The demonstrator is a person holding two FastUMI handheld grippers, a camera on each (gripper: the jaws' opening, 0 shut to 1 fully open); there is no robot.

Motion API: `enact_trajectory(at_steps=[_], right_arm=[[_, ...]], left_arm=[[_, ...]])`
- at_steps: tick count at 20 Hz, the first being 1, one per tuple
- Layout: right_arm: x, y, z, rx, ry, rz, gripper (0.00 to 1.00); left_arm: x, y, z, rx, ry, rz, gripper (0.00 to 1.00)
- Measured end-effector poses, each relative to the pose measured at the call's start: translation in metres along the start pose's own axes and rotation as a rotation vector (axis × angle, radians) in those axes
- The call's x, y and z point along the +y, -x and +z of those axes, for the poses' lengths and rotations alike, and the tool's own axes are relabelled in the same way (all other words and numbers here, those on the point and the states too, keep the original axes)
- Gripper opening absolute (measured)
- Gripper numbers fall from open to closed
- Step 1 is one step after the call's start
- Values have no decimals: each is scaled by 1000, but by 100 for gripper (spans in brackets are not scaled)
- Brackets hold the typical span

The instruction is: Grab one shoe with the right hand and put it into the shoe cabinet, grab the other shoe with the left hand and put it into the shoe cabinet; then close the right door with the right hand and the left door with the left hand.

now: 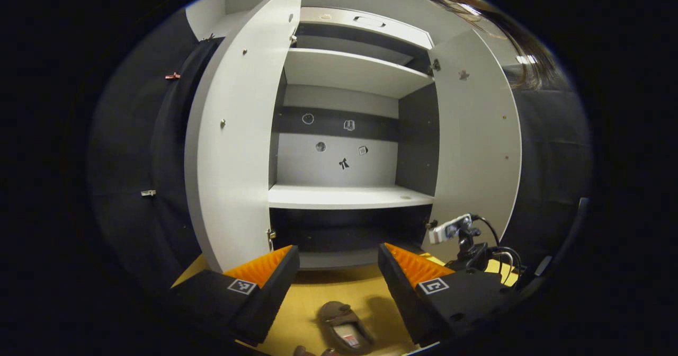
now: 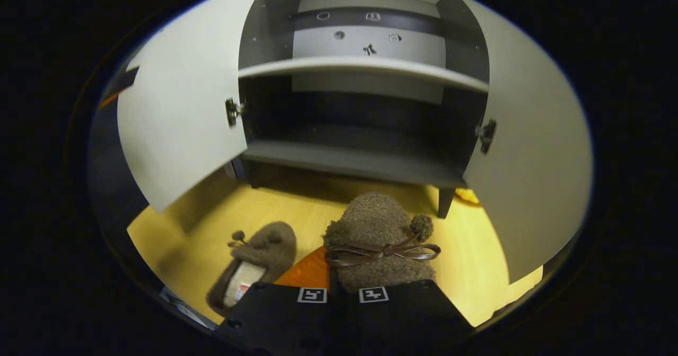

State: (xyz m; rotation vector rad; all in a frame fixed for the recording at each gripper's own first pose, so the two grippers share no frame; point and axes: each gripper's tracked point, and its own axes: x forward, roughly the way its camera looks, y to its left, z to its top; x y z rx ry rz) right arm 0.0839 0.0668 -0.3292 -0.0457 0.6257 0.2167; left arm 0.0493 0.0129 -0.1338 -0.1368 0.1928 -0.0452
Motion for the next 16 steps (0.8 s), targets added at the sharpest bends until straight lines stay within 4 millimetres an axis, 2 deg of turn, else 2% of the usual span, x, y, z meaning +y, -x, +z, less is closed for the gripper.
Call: enact_trajectory(at_steps=[4, 7, 9, 13, 16], right_arm=[[-15, 17, 110, -163, 14, -26, 7], [-24, 14, 178, -261, -9, -32, 7], [-32, 6, 217, -309, -15, -41, 9], [-52, -24, 296, -385, 28, -74, 9], [-65, -62, 337, -392, 29, -94, 8]], left_arm=[[-8, 11, 27, -66, 17, -13, 95], [-10, 19, 43, -105, -8, -12, 95], [-12, 21, 43, -101, -4, -17, 95], [-9, 25, 41, -84, 15, 7, 95], [3, 29, 39, -69, 23, 68, 95]])
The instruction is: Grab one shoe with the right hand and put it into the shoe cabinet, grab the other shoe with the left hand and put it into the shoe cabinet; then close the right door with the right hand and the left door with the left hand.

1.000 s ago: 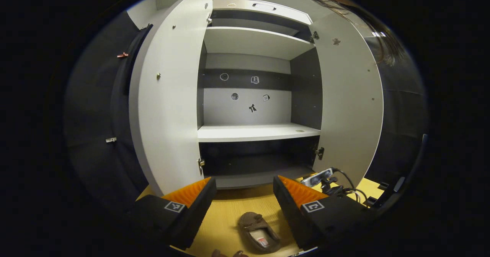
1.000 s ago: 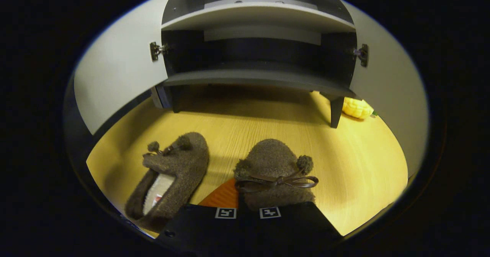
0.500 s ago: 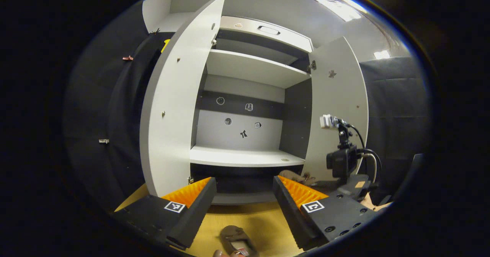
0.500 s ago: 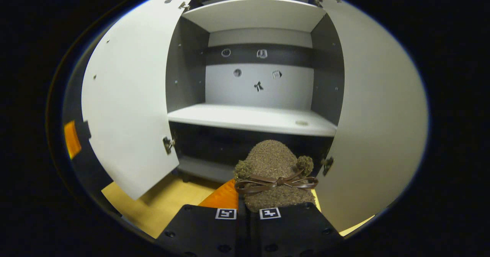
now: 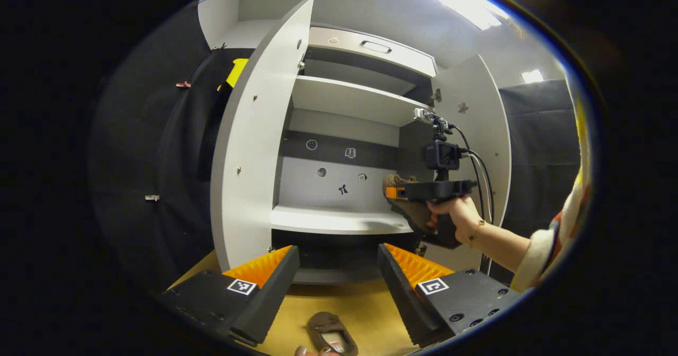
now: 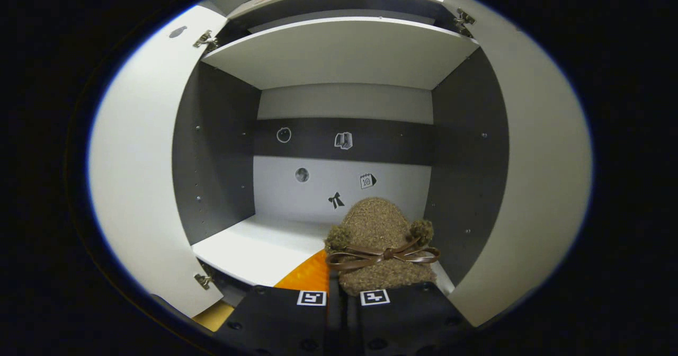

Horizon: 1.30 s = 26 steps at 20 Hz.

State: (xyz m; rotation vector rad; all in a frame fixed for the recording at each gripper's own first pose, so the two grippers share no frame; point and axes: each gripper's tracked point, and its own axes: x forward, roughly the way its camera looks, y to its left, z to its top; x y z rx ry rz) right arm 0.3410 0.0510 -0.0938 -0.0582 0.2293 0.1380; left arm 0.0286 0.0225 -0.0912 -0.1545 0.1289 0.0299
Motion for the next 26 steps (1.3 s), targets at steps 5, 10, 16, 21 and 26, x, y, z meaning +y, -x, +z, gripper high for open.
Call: enact_trajectory(at_steps=[5, 10, 16, 21, 26], right_arm=[[-6, -83, -7, 84, -13, 7, 8], [-20, -153, -45, 223, 19, -18, 9], [-14, -161, -96, 391, -4, 5, 12], [1, -144, -86, 413, -60, 43, 87], [5, -101, -67, 395, 1, 81, 98]], left_arm=[[29, 8, -4, 23, -4, 131, 95], [49, 15, -12, 62, -4, 221, 95], [61, 15, -11, 69, 6, 283, 95], [54, 14, -9, 66, 2, 268, 95], [49, 18, -9, 64, 0, 233, 95]])
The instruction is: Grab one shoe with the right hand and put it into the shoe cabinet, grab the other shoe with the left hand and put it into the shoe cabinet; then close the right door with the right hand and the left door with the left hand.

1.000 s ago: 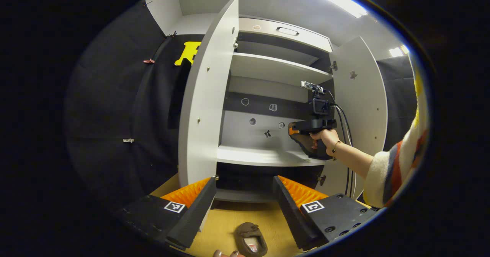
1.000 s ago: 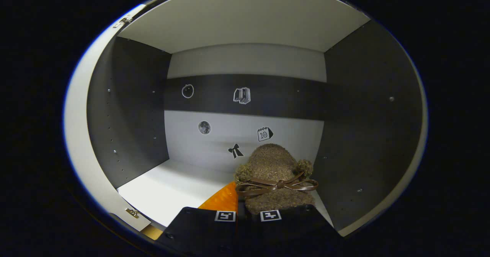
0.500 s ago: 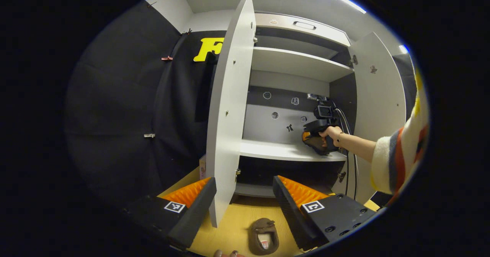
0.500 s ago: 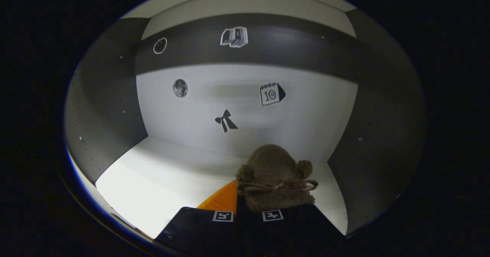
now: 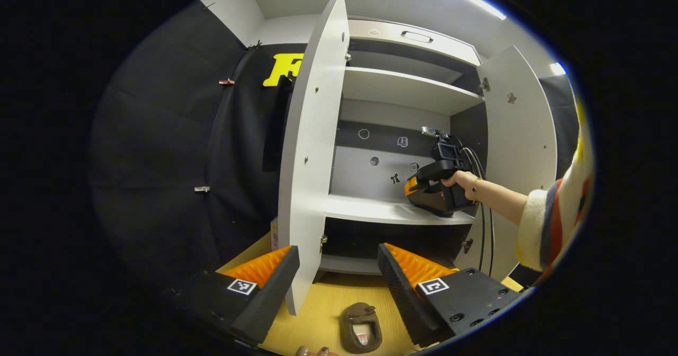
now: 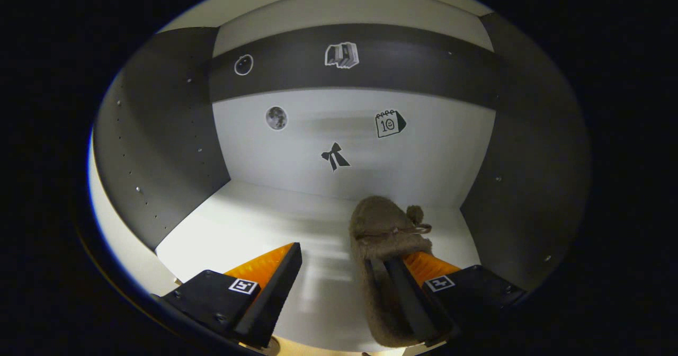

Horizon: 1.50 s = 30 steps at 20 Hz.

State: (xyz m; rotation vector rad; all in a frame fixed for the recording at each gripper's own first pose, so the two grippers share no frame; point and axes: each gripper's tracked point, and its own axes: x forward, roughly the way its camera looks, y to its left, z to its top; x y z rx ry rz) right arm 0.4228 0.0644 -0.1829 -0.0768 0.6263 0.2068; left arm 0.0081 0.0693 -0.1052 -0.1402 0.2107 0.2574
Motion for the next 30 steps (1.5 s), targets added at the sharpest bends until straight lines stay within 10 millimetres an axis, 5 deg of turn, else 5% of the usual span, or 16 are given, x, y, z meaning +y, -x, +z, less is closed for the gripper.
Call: enact_trajectory(at_steps=[4, 8, 11, 17, 22, 28, 30], right_arm=[[10, 60, 14, -115, 39, 36, 99], [31, 146, 19, -275, 36, 82, 98], [37, 204, -8, -354, 45, 57, 98], [43, 280, -76, -457, -19, -18, 98], [20, 296, -131, -501, -15, -145, 98], [-6, 267, -192, -418, -34, -162, 98], [-11, 254, -207, -391, -49, -159, 98]], left_arm=[[-8, 2, -7, 11, 2, -51, 95], [-18, 0, -33, 70, -8, -128, 95], [-29, -3, -58, 106, 6, -219, 95], [-37, -9, -146, 242, -44, -309, 94], [-40, -23, -223, 333, -39, -299, 94], [-24, -62, -313, 386, -68, -215, 91], [-23, -71, -335, 417, -74, -201, 83]])
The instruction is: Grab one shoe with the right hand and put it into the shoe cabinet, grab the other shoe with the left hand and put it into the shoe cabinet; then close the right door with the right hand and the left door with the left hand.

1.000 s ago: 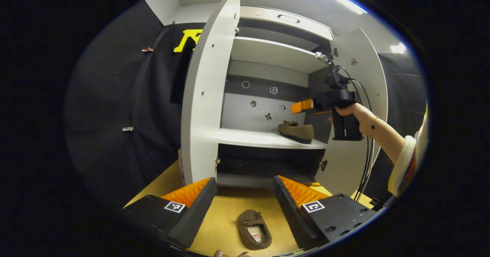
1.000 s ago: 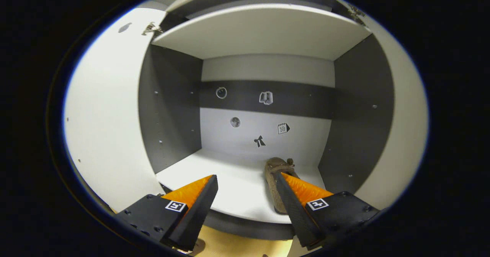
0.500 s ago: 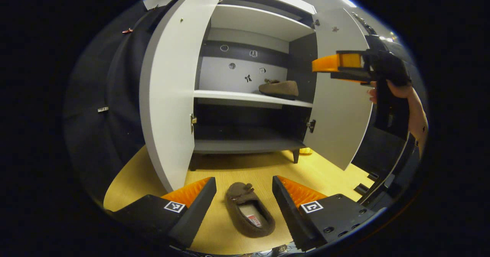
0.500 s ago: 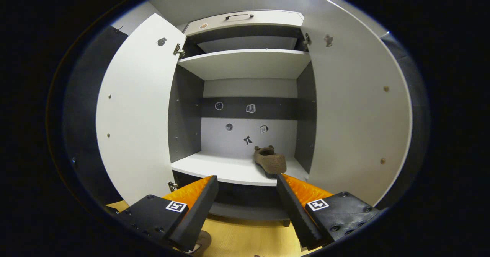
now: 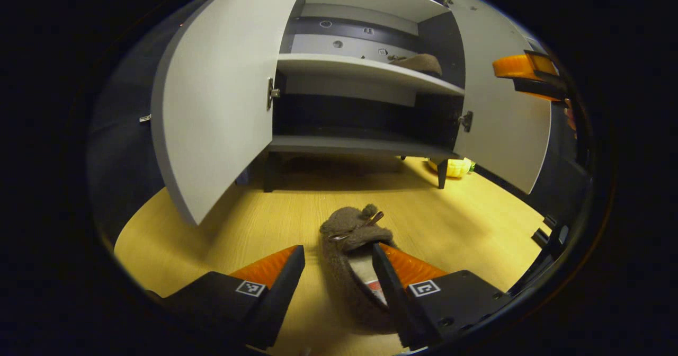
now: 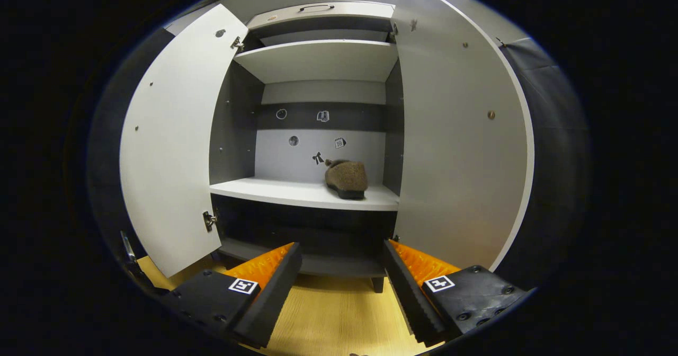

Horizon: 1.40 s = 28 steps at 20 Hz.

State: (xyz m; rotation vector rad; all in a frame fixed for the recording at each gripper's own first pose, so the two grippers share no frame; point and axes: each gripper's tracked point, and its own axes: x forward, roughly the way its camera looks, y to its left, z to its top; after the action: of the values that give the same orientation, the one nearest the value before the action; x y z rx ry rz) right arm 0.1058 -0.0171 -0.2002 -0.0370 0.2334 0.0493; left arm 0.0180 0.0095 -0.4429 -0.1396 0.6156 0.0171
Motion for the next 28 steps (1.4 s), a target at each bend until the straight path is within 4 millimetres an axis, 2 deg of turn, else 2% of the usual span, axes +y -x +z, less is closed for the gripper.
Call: enact_trajectory(at_steps=[1, 4, 7, 8, 10, 13, 15, 17, 19, 21, 24, 28], right_arm=[[-3, -3, -7, 14, -7, 2, 98], [-5, -10, -20, 46, -20, 18, 98], [-6, -19, -24, 58, -13, 30, 98], [-5, -22, -25, 60, -13, 36, 98], [-5, -27, -30, 72, -8, 46, 98], [-2, -34, -42, 101, -10, 57, 98], [2, -39, -49, 120, -17, 65, 99], [5, -40, -52, 133, -18, 74, 98], [9, -40, -52, 136, -11, 82, 99], [13, -38, -47, 138, -6, 87, 98], [19, -33, -30, 138, -10, 82, 98], [34, -33, 9, 107, -13, 79, 98]], left_arm=[[1, -8, -7, 16, 5, 1, 75], [3, -26, -8, 26, 47, 0, 71], [6, -45, -12, 57, 50, 4, 69], [5, -51, -11, 58, 48, -4, 69], [4, -60, -1, 36, 18, -6, 61], [7, -74, 4, 37, -53, 13, 40], [10, -76, 7, 31, -76, 31, 14], [7, -74, 6, 35, -67, 8, 6], [8, -66, 14, 35, -59, 10, 5], [5, -48, 36, 9, -44, 8, 5], [5, -3, 93, -47, 2, 19, 5], [3, 66, 173, -138, -5, 57, 5]])
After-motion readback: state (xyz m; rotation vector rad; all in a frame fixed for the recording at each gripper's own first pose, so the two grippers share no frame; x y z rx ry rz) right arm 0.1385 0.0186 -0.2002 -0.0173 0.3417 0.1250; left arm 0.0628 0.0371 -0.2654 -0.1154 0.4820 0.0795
